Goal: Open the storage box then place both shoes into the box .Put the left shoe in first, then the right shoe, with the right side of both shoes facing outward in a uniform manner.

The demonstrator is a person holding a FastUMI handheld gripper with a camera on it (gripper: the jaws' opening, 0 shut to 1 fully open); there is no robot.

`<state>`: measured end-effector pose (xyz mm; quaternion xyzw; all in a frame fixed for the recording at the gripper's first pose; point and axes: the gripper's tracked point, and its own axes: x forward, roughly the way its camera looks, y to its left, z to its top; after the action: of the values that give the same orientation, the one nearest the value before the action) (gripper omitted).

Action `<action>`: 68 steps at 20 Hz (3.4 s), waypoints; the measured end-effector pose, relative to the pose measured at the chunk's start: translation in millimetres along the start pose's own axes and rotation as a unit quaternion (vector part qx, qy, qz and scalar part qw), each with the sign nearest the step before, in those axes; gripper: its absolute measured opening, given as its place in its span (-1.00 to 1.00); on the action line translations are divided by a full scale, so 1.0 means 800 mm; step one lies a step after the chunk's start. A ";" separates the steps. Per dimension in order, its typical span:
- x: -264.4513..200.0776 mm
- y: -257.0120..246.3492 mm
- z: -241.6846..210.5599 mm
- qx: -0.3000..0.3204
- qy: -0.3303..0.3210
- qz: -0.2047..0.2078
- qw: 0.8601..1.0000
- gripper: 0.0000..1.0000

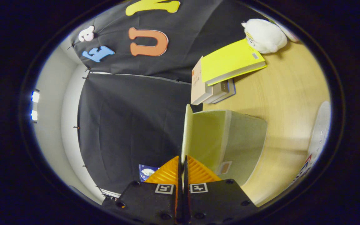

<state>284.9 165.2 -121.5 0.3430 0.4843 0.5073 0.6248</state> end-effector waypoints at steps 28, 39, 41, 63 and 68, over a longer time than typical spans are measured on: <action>0.239 0.173 -0.002 -0.168 -0.102 -0.119 0.973 1.00; 0.080 0.068 0.017 -0.208 -0.154 -0.265 0.929 1.00; 0.042 0.043 0.019 -0.214 -0.162 -0.291 0.918 1.00; -0.183 -0.293 -0.068 -0.050 0.021 -0.455 0.889 0.96; -0.177 -0.336 -0.081 -0.013 0.089 -0.458 0.884 0.38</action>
<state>301.9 -42.9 -351.6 0.0278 0.6344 0.1996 0.7463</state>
